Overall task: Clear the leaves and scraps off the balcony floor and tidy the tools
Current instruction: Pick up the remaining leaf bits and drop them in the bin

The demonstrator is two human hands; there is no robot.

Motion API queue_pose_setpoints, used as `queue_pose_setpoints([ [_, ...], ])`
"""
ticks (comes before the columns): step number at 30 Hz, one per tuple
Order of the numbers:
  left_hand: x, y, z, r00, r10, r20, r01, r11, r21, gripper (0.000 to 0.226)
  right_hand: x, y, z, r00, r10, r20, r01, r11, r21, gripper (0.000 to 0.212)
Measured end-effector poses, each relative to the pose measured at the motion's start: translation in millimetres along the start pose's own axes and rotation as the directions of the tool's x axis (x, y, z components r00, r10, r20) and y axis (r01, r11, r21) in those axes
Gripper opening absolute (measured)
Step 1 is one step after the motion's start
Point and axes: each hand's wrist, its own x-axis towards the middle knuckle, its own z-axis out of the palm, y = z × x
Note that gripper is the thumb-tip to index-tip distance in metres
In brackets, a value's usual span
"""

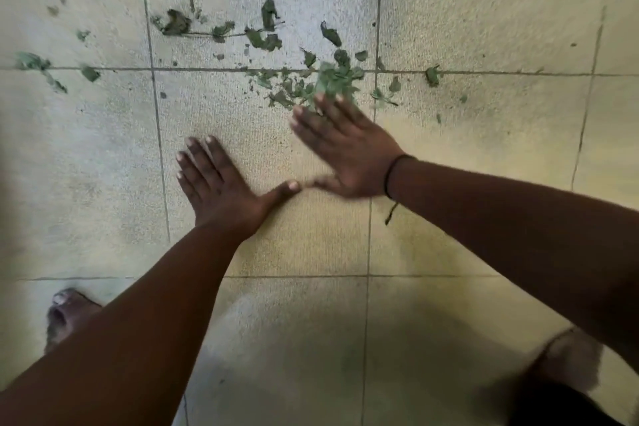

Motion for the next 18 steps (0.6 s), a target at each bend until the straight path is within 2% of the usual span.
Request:
queue_pose_setpoints([
  [2,1,2,-7,0.996,-0.025,0.091,0.022,0.999,0.034,0.160,20,17,-15,0.996,0.092,-0.022,-0.093,0.995,-0.039,0.087],
  [4,2,2,-11,0.988,-0.034,0.153,0.024,0.997,0.071,0.168,14,23,-23,0.976,0.199,-0.084,-0.200,0.980,-0.001,0.081],
  [6,3,4,-16,0.979,-0.044,0.200,0.024,0.995,0.099,0.173,-21,18,-17,0.903,0.407,-0.139,-0.382,0.908,0.171,0.077],
  [7,3,5,-17,0.974,-0.048,0.222,0.025,0.994,0.106,0.174,-48,12,-12,0.827,0.546,-0.136,-0.503,0.825,0.257,0.078],
  [9,3,6,-20,0.966,-0.057,0.254,0.028,0.993,0.118,0.176,-120,1,6,0.577,0.813,-0.078,-0.752,0.566,0.338,0.086],
  [11,3,8,-22,0.961,-0.073,0.268,0.037,0.990,0.137,0.177,-197,-8,21,0.228,0.966,0.120,-0.928,0.179,0.326,0.105],
  [12,3,10,-23,0.958,-0.081,0.276,0.040,0.988,0.150,0.177,-226,-11,28,0.042,0.970,0.239,-0.953,-0.033,0.301,0.119],
  [13,3,11,-23,0.953,-0.092,0.289,0.046,0.986,0.160,0.177,-244,-13,37,-0.103,0.933,0.344,-0.935,-0.209,0.287,0.132],
  [14,3,12,-25,0.947,-0.102,0.306,0.052,0.985,0.165,0.177,-250,-13,45,-0.184,0.891,0.414,-0.903,-0.320,0.287,0.140],
  [15,3,13,-25,0.941,-0.107,0.320,0.054,0.984,0.171,0.177,-245,-14,51,-0.221,0.870,0.442,-0.884,-0.369,0.285,0.144],
  [16,3,13,-26,0.937,-0.111,0.330,0.054,0.983,0.175,0.177,-229,-14,54,-0.217,0.873,0.436,-0.887,-0.363,0.286,0.142],
  [17,3,14,-26,0.935,-0.113,0.335,0.054,0.982,0.181,0.177,-208,-14,54,-0.165,0.900,0.403,-0.910,-0.296,0.290,0.136],
  [18,3,15,-27,0.934,-0.118,0.338,0.058,0.982,0.182,0.177,-184,-15,54,-0.063,0.936,0.346,-0.939,-0.173,0.298,0.130],
])
